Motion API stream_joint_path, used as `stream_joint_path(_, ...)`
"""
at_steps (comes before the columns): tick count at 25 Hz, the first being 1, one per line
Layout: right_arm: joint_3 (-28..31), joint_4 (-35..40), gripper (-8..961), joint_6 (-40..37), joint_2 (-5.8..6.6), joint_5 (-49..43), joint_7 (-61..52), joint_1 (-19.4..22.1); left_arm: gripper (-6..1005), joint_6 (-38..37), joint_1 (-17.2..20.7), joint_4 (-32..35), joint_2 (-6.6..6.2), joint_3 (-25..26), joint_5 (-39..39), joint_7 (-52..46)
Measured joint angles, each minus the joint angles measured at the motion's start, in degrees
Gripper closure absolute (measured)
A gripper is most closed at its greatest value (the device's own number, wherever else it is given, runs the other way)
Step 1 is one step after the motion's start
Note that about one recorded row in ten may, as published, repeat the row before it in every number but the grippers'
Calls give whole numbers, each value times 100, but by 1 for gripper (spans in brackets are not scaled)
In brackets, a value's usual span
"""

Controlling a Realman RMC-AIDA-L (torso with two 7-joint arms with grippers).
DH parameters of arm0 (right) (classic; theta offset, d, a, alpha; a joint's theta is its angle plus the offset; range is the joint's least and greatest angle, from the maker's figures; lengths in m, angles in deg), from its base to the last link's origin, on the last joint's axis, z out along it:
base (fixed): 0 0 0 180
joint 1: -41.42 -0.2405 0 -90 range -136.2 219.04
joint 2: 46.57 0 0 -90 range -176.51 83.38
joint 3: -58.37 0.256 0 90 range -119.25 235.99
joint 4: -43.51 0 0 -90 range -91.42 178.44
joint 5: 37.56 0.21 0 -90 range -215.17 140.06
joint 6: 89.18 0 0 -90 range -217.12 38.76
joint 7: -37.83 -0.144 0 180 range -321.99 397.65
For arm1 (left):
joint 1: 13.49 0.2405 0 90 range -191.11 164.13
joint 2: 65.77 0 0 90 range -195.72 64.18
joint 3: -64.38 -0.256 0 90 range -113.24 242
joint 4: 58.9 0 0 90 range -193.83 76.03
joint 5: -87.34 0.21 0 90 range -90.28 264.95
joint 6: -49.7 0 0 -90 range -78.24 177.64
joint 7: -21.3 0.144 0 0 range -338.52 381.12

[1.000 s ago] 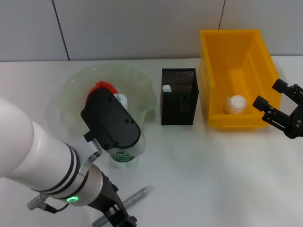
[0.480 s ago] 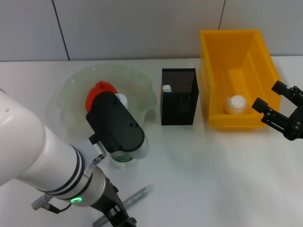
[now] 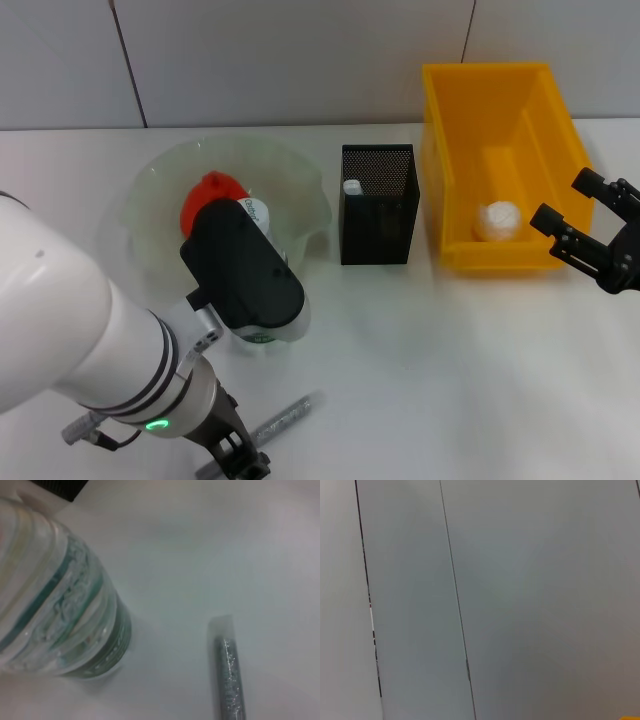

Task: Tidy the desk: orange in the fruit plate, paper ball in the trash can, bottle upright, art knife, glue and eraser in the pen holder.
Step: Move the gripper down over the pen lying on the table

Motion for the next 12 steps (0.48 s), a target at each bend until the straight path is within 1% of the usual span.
stream_joint_path(3,0,2,143,1,0,0,1,-3,243,0,-2,-16,0,-6,-6,-2)
stream_joint_path(7,2,53,142,19,0,0,42,-20,374,5,-13,-17,0,-22,-27,-2)
stream_joint_path(12,10,104,142,32,0,0,79,-32,373,18,-25,-17,0,-57,-34,-2)
